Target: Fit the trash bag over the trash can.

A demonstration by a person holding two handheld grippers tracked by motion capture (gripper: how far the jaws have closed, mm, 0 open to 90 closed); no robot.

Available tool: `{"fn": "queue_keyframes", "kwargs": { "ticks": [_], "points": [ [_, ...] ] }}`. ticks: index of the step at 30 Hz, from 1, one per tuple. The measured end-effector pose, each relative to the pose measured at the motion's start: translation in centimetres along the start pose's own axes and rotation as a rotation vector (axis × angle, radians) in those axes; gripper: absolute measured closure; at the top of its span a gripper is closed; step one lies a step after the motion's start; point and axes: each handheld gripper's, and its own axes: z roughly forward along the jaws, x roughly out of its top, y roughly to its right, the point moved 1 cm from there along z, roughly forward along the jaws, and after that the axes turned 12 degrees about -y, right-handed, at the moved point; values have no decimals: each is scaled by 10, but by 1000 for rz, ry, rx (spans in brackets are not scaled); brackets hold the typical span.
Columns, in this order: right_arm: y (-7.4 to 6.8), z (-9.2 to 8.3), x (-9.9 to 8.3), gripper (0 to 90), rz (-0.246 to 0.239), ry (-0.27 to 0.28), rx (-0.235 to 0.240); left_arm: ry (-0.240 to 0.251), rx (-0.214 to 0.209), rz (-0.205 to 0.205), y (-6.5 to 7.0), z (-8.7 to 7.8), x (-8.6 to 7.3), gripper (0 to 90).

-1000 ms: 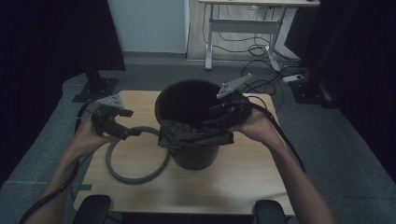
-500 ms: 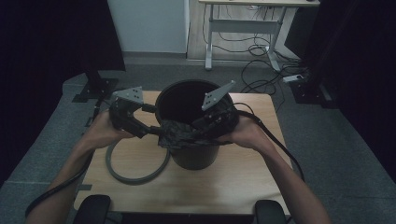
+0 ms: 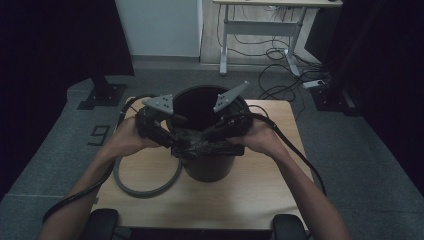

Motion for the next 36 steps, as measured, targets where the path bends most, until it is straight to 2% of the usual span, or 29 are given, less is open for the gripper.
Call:
{"fn": "queue_keyframes", "kwargs": {
  "ticks": [2, 7, 9, 11, 14, 19, 21, 23, 25, 27, 29, 30, 33, 36],
  "points": [
    [6, 0, 1, 891, 18, 3, -16, -6, 5, 3, -2, 1, 3, 314],
    [20, 2, 3, 891, 59, 5, -46, -36, 7, -19, -13, 7, 3, 408],
    [24, 3, 2, 878, 69, -8, -57, -41, -23, -36, -19, 9, 1, 510],
    [25, 1, 2, 789, 76, -6, -63, -52, -21, -47, -23, 11, -1, 552],
    [22, -4, 2, 657, 67, 9, -58, -57, -23, -63, -28, 13, -5, 558],
    [14, -7, 4, 542, 30, 26, -28, -43, -37, -73, -31, 15, -7, 558],
    [12, -5, 5, 530, 16, 24, -22, -35, -46, -75, -31, 15, -7, 557],
    [13, 1, 6, 537, 0, 9, -22, -30, -51, -75, -31, 15, -7, 551],
    [14, 9, 7, 601, -10, -19, -15, -22, -57, -75, -30, 14, -6, 545],
    [15, 16, 8, 745, -25, -37, -23, -16, -58, -77, -30, 12, -6, 537],
    [15, 20, 9, 855, -48, -41, -16, -10, -58, -77, -29, 10, -5, 515],
    [14, 21, 10, 879, -56, -40, -22, -4, -57, -77, -29, 8, -4, 503],
    [13, 19, 13, 889, -46, -39, -37, 10, -59, -70, -26, 1, -1, 466],
    [13, 13, 19, 889, -30, -31, -56, 27, -98, -50, -22, -7, 6, 421]
  ]
}}
